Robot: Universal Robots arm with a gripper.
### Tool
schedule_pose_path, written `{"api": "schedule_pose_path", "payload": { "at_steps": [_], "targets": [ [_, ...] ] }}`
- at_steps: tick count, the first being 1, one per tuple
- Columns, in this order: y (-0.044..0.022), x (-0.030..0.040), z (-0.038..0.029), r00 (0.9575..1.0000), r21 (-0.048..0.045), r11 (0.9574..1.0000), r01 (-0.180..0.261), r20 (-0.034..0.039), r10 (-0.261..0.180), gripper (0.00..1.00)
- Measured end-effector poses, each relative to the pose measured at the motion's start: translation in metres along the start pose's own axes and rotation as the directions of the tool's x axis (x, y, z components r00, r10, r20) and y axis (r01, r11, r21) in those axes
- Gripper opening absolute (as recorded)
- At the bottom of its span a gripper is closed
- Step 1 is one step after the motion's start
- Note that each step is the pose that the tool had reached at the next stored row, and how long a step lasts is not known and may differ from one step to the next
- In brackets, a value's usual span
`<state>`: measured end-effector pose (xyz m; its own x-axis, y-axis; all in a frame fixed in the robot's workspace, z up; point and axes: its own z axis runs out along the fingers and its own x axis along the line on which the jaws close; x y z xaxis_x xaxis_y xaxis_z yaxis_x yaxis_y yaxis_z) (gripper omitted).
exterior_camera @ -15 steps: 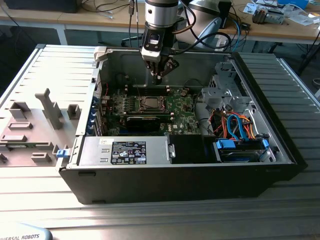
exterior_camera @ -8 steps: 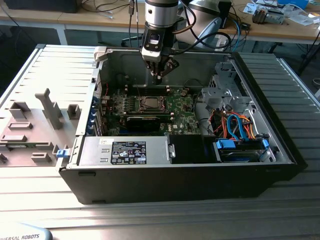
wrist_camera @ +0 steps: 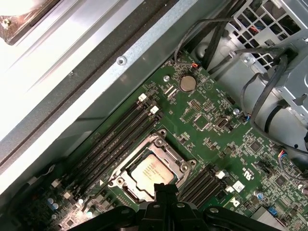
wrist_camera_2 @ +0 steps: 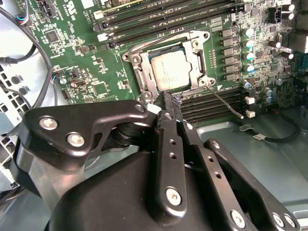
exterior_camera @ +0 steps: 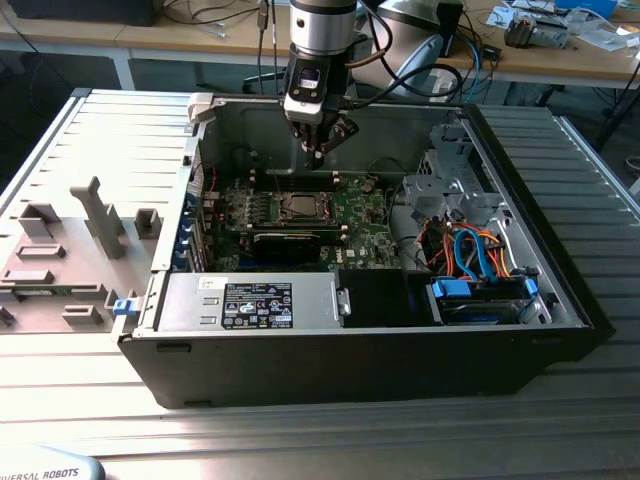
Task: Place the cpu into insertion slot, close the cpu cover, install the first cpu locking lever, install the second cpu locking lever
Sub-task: 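Install the first cpu locking lever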
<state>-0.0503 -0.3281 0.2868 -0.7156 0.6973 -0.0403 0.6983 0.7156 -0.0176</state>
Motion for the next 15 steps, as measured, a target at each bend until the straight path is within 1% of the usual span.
{"api": "schedule_pose_path", "payload": {
  "at_steps": [15],
  "targets": [
    [0.0000, 0.0000, 0.0000, 0.9999, -0.0005, 0.9999, 0.013, 0.0002, -0.013, 0.11]
  ]
}}
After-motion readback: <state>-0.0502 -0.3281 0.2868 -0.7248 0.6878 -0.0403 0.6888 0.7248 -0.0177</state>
